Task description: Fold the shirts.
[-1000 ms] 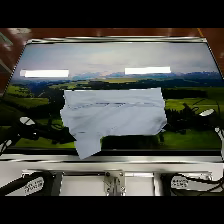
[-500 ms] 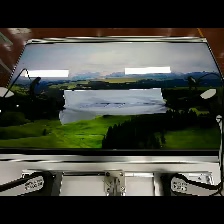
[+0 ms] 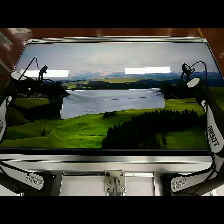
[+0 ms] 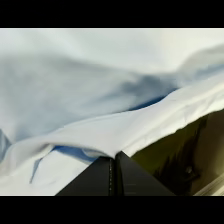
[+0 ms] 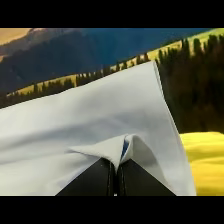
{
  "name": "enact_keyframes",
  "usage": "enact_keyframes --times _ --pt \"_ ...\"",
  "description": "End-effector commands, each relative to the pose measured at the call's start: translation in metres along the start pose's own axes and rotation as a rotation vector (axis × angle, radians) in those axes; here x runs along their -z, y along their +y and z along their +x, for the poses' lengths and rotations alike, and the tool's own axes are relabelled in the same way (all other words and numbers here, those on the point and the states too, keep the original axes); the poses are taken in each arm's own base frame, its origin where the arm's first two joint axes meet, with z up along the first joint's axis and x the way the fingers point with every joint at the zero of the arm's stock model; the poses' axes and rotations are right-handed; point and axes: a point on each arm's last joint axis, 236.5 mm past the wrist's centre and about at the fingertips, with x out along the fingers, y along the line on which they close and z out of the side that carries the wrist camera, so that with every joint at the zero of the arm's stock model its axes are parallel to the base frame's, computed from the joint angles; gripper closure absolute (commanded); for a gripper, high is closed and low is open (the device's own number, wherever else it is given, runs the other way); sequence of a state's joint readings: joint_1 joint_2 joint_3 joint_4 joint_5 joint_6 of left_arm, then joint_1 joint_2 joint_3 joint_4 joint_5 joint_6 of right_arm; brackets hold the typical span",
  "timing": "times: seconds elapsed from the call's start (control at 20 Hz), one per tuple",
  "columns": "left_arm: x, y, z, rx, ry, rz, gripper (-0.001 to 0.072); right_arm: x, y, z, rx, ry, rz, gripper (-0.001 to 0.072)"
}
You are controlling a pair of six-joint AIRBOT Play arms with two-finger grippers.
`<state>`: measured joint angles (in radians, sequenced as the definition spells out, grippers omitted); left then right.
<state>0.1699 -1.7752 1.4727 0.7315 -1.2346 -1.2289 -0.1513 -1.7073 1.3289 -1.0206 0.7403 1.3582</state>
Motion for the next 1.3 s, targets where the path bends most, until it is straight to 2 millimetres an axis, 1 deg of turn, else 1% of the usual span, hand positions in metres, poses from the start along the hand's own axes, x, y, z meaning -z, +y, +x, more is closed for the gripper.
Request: enact_keyframes --times 0.0,0.05,0.1,0.15,0.2,0.25,0.35,0.4,0.45,0.5,0.6,0.7,0.8,0.9,0.95,1.0,1.05,1.1,1.15,1.2,1.25 --pt "-0.005 0.018 0.026 0.029 0.035 -0.105 0.0674 0.013 -0.006 0.028 0.005 0.051 0.053 0.0652" --pt "-0.003 0.023 0.030 0.028 0.046 -0.138 0.0663 0.017 -0.007 0.029 0.005 0.070 0.053 0.0646" --pt "-0.003 0.024 0.031 0.027 0.049 -0.152 0.0530 0.018 -0.009 0.028 0.010 0.073 0.047 0.0617" --pt "-0.003 0.024 0.030 0.028 0.047 -0.156 0.0320 0.015 -0.010 0.024 0.010 0.067 0.048 0.0429" --pt "-0.003 0.023 0.027 0.034 0.054 -0.153 0.0283 0.012 -0.010 0.017 0.007 0.063 0.030 0.0186" --pt "-0.003 0.021 0.021 0.043 0.064 -0.150 0.0284 0.007 -0.012 0.008 0.008 0.055 0.004 0.0129" --pt "0.003 0.015 0.007 0.069 0.109 -0.139 0.0285 -0.003 -0.027 -0.013 0.051 0.030 -0.032 0.0115" --pt "0.007 0.012 0.000 0.082 0.136 -0.131 0.0285 -0.009 -0.038 -0.020 0.069 0.012 0.011 0.0034" --pt "0.011 0.007 -0.006 0.095 0.163 -0.122 0.0285 -0.011 -0.048 -0.022 0.066 0.007 0.082 0.0034" --pt "0.015 0.003 -0.009 0.102 0.181 -0.115 0.0285 -0.009 -0.054 -0.021 0.043 0.015 0.140 0.0034" --pt "0.017 -0.004 -0.011 0.106 0.189 -0.101 0.0286 0.004 -0.055 -0.009 -0.011 0.067 0.208 0.0034" --pt "0.017 -0.012 -0.011 0.115 0.186 -0.088 0.0286 0.023 -0.050 0.010 -0.056 0.134 0.235 0.0034" --pt "0.016 -0.023 -0.010 0.132 0.180 -0.076 0.0286 0.039 -0.037 0.027 -0.115 0.188 0.252 0.0034" --pt "0.013 -0.034 -0.010 0.155 0.168 -0.064 0.0288 0.052 -0.019 0.040 -0.174 0.230 0.274 0.0035" --pt "0.011 -0.040 -0.009 0.170 0.158 -0.061 0.0301 0.055 -0.014 0.042 -0.188 0.245 0.284 0.0060" --pt "0.008 -0.047 -0.009 0.190 0.144 -0.061 0.0308 0.058 -0.011 0.043 -0.193 0.256 0.281 0.0178" --pt "0.004 -0.055 -0.007 0.212 0.127 -0.061 0.0307 0.058 -0.009 0.043 -0.199 0.253 0.274 0.0283" --pt "-0.001 -0.065 -0.005 0.241 0.107 -0.055 0.0308 0.054 -0.005 0.040 -0.221 0.242 0.263 0.0464" --pt "-0.005 -0.073 -0.003 0.266 0.088 -0.044 0.0308 0.048 0.001 0.035 -0.245 0.223 0.251 0.0609" --pt "-0.009 -0.083 0.000 0.286 0.070 -0.045 0.0310 0.041 0.007 0.027 -0.264 0.203 0.229 0.0654" --pt "-0.013 -0.090 0.005 0.295 0.053 -0.042 0.0337 0.032 0.014 0.014 -0.281 0.178 0.190 0.0654"
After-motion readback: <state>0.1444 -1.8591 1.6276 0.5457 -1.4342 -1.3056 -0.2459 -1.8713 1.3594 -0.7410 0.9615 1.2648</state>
